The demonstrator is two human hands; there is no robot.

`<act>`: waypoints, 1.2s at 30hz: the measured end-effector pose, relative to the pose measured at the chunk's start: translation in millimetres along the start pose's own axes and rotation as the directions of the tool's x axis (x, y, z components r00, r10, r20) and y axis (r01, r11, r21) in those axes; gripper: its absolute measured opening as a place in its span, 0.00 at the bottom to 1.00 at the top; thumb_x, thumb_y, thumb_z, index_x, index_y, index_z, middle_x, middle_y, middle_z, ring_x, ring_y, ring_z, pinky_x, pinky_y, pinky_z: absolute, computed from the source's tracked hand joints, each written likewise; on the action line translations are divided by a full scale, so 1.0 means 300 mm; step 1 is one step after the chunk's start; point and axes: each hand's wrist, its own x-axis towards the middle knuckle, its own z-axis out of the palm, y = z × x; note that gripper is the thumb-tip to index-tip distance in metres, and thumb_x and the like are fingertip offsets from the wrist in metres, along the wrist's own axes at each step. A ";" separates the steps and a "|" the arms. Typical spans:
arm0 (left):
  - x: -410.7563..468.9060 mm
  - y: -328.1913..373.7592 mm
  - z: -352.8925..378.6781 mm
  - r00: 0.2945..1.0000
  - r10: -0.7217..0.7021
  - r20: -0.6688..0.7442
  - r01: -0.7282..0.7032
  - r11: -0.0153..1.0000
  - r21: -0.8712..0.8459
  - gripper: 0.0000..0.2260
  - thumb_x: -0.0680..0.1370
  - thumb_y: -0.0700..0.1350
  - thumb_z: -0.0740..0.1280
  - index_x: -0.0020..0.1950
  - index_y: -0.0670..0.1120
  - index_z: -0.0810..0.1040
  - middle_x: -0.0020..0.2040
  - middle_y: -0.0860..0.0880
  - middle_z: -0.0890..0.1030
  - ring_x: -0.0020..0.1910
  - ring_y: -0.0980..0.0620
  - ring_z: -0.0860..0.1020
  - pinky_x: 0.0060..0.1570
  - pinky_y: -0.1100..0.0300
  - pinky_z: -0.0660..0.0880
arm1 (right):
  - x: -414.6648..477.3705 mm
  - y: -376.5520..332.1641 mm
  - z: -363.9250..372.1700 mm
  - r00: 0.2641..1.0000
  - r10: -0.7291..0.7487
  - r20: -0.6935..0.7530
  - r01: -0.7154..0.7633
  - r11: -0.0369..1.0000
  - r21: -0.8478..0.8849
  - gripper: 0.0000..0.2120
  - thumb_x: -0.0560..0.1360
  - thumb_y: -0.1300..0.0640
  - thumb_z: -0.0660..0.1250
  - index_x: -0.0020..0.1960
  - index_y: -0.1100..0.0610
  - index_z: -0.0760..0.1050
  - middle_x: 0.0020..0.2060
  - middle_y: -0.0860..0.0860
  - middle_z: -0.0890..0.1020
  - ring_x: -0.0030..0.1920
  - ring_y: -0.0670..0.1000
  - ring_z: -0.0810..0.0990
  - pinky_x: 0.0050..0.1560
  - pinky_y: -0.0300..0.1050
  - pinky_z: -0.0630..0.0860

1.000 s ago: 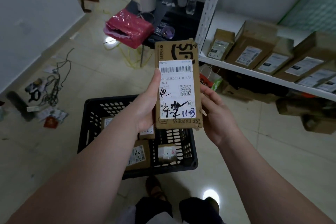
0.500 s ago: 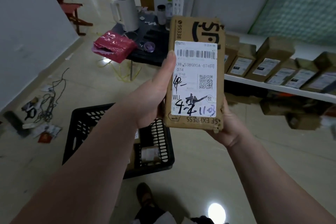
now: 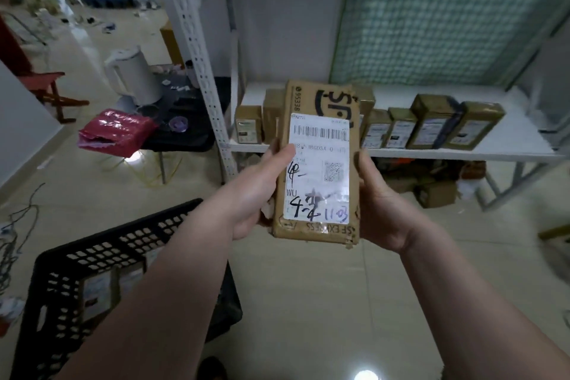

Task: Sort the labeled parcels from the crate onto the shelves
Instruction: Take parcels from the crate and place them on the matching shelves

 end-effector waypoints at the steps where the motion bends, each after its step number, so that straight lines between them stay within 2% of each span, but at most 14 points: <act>1: 0.018 0.001 0.041 1.000 0.006 0.020 -0.006 1.000 0.013 0.21 0.77 0.65 0.59 0.70 0.69 0.64 0.65 0.59 0.77 0.69 0.50 0.69 0.70 0.35 0.57 | -0.027 -0.009 -0.031 1.000 -0.001 -0.021 0.001 1.000 -0.005 0.38 0.66 0.23 0.49 0.65 0.42 0.75 0.59 0.52 0.83 0.61 0.57 0.80 0.62 0.63 0.74; 5: 0.092 0.021 0.178 0.998 0.017 0.055 -0.019 0.999 0.044 0.22 0.78 0.59 0.61 0.72 0.68 0.61 0.62 0.59 0.79 0.66 0.50 0.72 0.68 0.35 0.61 | -0.102 -0.027 -0.154 0.982 0.016 -0.188 -0.027 0.998 -0.055 0.37 0.63 0.26 0.57 0.63 0.46 0.75 0.53 0.51 0.85 0.56 0.55 0.83 0.59 0.57 0.78; 9: 0.175 0.046 0.268 0.998 0.017 0.062 -0.024 0.993 0.115 0.22 0.80 0.58 0.60 0.73 0.65 0.60 0.49 0.64 0.82 0.52 0.58 0.75 0.67 0.41 0.63 | -0.106 -0.032 -0.249 0.939 -0.055 -0.339 0.018 0.994 -0.109 0.29 0.66 0.38 0.71 0.64 0.47 0.71 0.47 0.47 0.87 0.45 0.48 0.86 0.44 0.47 0.81; 11: 0.224 0.051 0.297 0.996 -0.012 0.085 -0.002 0.988 0.153 0.22 0.79 0.63 0.55 0.74 0.65 0.60 0.55 0.61 0.80 0.55 0.56 0.75 0.66 0.41 0.62 | -0.082 -0.029 -0.289 0.901 -0.101 -0.423 0.075 0.994 -0.077 0.26 0.68 0.47 0.76 0.61 0.47 0.69 0.48 0.46 0.86 0.43 0.46 0.86 0.39 0.44 0.80; 12: 0.257 0.054 0.308 0.995 -0.031 0.091 0.016 0.987 0.158 0.23 0.79 0.65 0.54 0.73 0.64 0.62 0.60 0.58 0.79 0.57 0.54 0.75 0.65 0.42 0.62 | -0.064 -0.025 -0.313 0.873 -0.111 -0.475 0.109 0.994 -0.032 0.29 0.67 0.49 0.77 0.63 0.47 0.67 0.50 0.47 0.85 0.44 0.46 0.86 0.37 0.42 0.80; 15: 0.381 0.056 0.332 0.992 -0.062 0.111 0.040 0.980 0.194 0.19 0.80 0.61 0.54 0.72 0.67 0.62 0.72 0.53 0.69 0.71 0.49 0.66 0.69 0.45 0.58 | 0.003 -0.015 -0.397 0.790 -0.107 -0.604 0.186 0.980 0.069 0.50 0.61 0.47 0.82 0.74 0.50 0.57 0.58 0.48 0.81 0.54 0.50 0.83 0.49 0.48 0.81; 18: 0.527 0.079 0.366 0.990 -0.038 0.132 0.003 0.967 0.255 0.18 0.82 0.52 0.57 0.70 0.69 0.64 0.73 0.52 0.67 0.69 0.48 0.68 0.69 0.48 0.63 | 0.068 -0.039 -0.487 0.694 -0.129 -0.708 0.217 0.976 0.035 0.66 0.55 0.42 0.82 0.79 0.45 0.42 0.67 0.47 0.73 0.64 0.52 0.75 0.66 0.57 0.72; 21: 0.667 0.142 0.397 0.983 -0.017 0.182 -0.039 0.953 0.299 0.19 0.82 0.51 0.59 0.69 0.70 0.64 0.70 0.53 0.69 0.64 0.50 0.72 0.66 0.46 0.69 | 0.135 -0.097 -0.576 0.638 -0.135 -0.758 0.236 0.971 0.026 0.68 0.58 0.42 0.82 0.79 0.46 0.35 0.66 0.40 0.67 0.66 0.47 0.69 0.67 0.50 0.66; 25: 0.806 0.271 0.428 0.965 0.043 0.258 -0.125 0.942 0.311 0.22 0.81 0.52 0.60 0.70 0.72 0.59 0.75 0.57 0.62 0.71 0.53 0.65 0.71 0.49 0.63 | 0.188 -0.277 -0.691 0.550 -0.201 -0.811 0.192 0.975 -0.112 0.69 0.46 0.29 0.78 0.77 0.41 0.45 0.70 0.45 0.71 0.67 0.52 0.72 0.67 0.60 0.70; 27: 0.850 0.371 0.453 0.950 0.083 0.301 -0.163 0.953 0.254 0.23 0.81 0.54 0.59 0.70 0.74 0.56 0.76 0.60 0.57 0.72 0.57 0.61 0.71 0.52 0.61 | 0.191 -0.387 -0.744 0.514 -0.263 -0.817 0.224 0.960 -0.168 0.66 0.46 0.29 0.78 0.77 0.42 0.51 0.67 0.43 0.74 0.65 0.51 0.75 0.64 0.59 0.73; 29: 0.876 0.481 0.489 0.932 0.128 0.339 -0.197 0.965 0.176 0.23 0.78 0.59 0.59 0.68 0.77 0.53 0.74 0.64 0.57 0.70 0.58 0.61 0.67 0.53 0.63 | 0.179 -0.493 -0.792 0.471 -0.317 -0.823 0.293 0.936 -0.194 0.51 0.56 0.33 0.79 0.73 0.45 0.62 0.59 0.42 0.79 0.59 0.49 0.79 0.60 0.56 0.76; 31: 0.897 0.575 0.523 0.911 0.186 0.367 -0.247 0.961 0.125 0.27 0.73 0.64 0.60 0.67 0.79 0.51 0.70 0.62 0.69 0.65 0.57 0.72 0.64 0.50 0.70 | 0.164 -0.580 -0.848 0.455 -0.323 -0.830 0.380 0.913 -0.147 0.33 0.66 0.35 0.74 0.65 0.49 0.73 0.53 0.44 0.83 0.54 0.49 0.82 0.54 0.51 0.79; 33: 0.932 0.653 0.545 0.891 0.260 0.371 -0.300 0.952 0.054 0.32 0.71 0.64 0.61 0.72 0.73 0.50 0.63 0.59 0.78 0.59 0.57 0.78 0.59 0.51 0.76 | 0.136 -0.662 -0.893 0.474 -0.327 -0.817 0.478 0.875 -0.073 0.22 0.73 0.38 0.69 0.58 0.52 0.80 0.49 0.46 0.85 0.51 0.50 0.83 0.47 0.44 0.76; 36: 0.993 0.760 0.593 0.877 0.307 0.370 -0.318 0.948 -0.035 0.36 0.69 0.66 0.65 0.75 0.65 0.55 0.65 0.53 0.78 0.64 0.50 0.76 0.67 0.43 0.69 | 0.092 -0.760 -0.971 0.479 -0.414 -0.774 0.580 0.811 -0.075 0.19 0.76 0.41 0.66 0.56 0.55 0.81 0.48 0.48 0.84 0.49 0.51 0.80 0.44 0.42 0.74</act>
